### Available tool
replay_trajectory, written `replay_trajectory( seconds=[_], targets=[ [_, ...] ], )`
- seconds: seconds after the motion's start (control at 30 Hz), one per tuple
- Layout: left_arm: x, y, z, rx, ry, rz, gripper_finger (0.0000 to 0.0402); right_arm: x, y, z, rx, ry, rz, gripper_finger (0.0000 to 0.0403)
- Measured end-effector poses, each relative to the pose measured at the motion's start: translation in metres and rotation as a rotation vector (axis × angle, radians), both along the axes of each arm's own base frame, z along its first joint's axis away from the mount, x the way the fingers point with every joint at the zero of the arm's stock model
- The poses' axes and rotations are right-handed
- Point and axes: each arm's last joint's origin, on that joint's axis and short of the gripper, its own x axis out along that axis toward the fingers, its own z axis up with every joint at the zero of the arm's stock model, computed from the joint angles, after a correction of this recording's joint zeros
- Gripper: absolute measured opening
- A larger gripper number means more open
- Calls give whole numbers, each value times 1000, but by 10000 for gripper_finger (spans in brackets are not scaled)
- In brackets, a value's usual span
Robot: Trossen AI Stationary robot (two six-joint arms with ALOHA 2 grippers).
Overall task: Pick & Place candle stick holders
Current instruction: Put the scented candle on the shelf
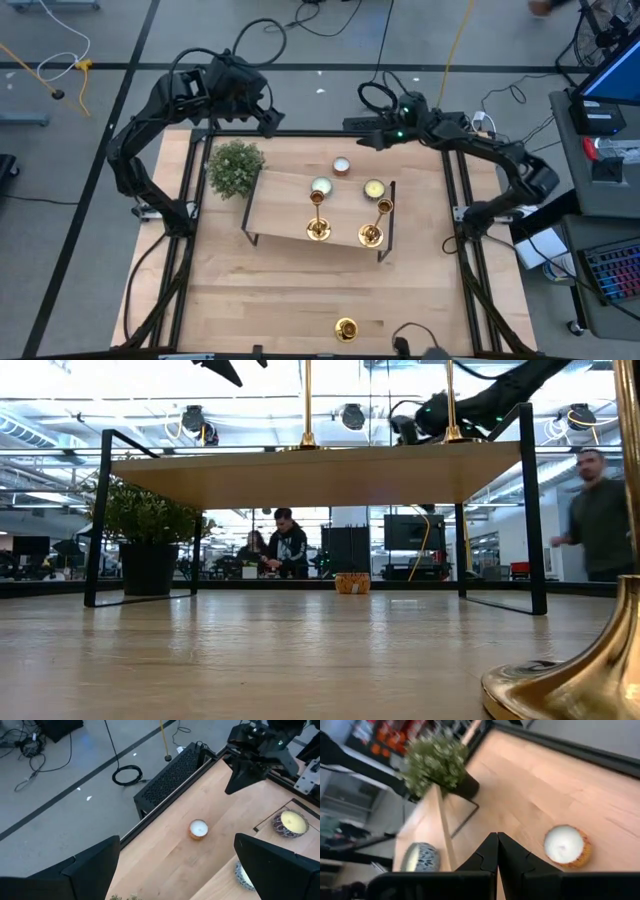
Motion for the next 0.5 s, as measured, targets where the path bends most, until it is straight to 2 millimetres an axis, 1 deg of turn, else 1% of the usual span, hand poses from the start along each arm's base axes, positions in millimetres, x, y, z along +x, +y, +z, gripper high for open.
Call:
replay_trajectory(
  seconds=[0.1,0.23,0.37,0.5],
  targets=[
    [0,0,0,1,-1,7,397,7,-6,0,22,101,25,1],
    [0,1,0,3,-2,20,397,12,-10,-3,14,220,9,1],
    [0,1,0,0,-5,24,397,20,-10,-12,30,256,14,0],
    [0,1,0,1,-5,26,397,33,-3,-25,54,288,56,0]
  ],
)
